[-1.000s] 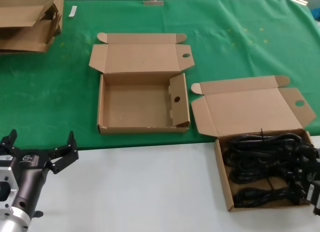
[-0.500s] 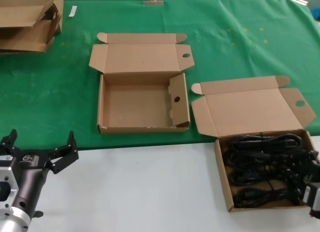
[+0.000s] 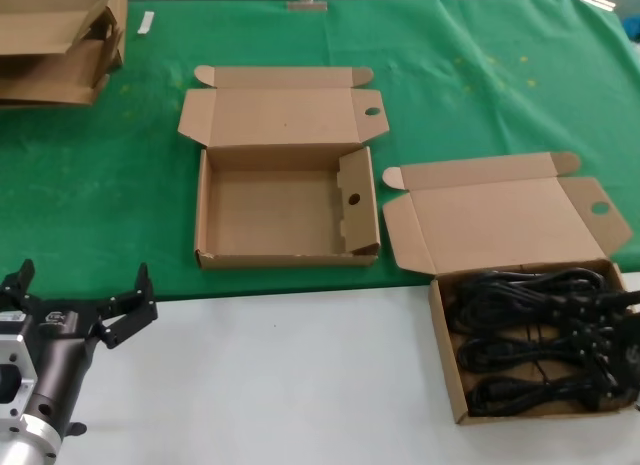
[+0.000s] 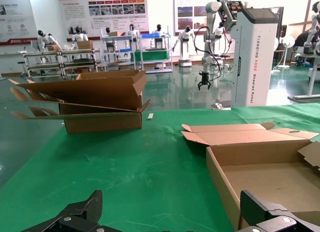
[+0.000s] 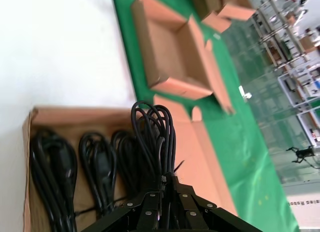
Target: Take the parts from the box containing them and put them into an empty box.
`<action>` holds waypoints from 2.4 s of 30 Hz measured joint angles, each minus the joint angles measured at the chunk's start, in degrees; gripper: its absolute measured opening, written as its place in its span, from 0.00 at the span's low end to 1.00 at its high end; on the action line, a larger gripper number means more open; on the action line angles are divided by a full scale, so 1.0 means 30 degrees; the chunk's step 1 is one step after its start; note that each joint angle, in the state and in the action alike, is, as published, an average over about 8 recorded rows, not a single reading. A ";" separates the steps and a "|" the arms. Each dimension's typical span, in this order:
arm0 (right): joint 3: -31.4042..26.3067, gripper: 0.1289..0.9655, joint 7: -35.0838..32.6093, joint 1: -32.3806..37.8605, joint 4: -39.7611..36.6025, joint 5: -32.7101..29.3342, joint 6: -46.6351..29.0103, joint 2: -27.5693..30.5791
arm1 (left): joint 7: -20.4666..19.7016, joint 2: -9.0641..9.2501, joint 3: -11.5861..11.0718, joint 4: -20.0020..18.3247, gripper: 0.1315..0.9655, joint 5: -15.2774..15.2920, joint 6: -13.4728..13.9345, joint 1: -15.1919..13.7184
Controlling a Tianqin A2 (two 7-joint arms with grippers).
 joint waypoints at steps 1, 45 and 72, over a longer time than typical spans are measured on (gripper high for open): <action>0.0297 0.06 0.0203 -0.0320 0.0456 0.0141 -0.0003 0.0151 | 0.0000 0.0000 0.0000 0.0000 1.00 0.0000 0.0000 0.0000; -0.2791 0.06 -2.3258 1.6669 -2.0651 0.7334 -0.5150 -1.4399 | 0.0000 0.0000 0.0000 0.0000 1.00 -0.0001 0.0000 0.0000; -0.0919 0.28 -2.2568 1.5374 -2.0014 0.8311 -0.5204 -1.3813 | 0.0001 0.0000 0.0000 0.0000 1.00 -0.0001 0.0000 0.0000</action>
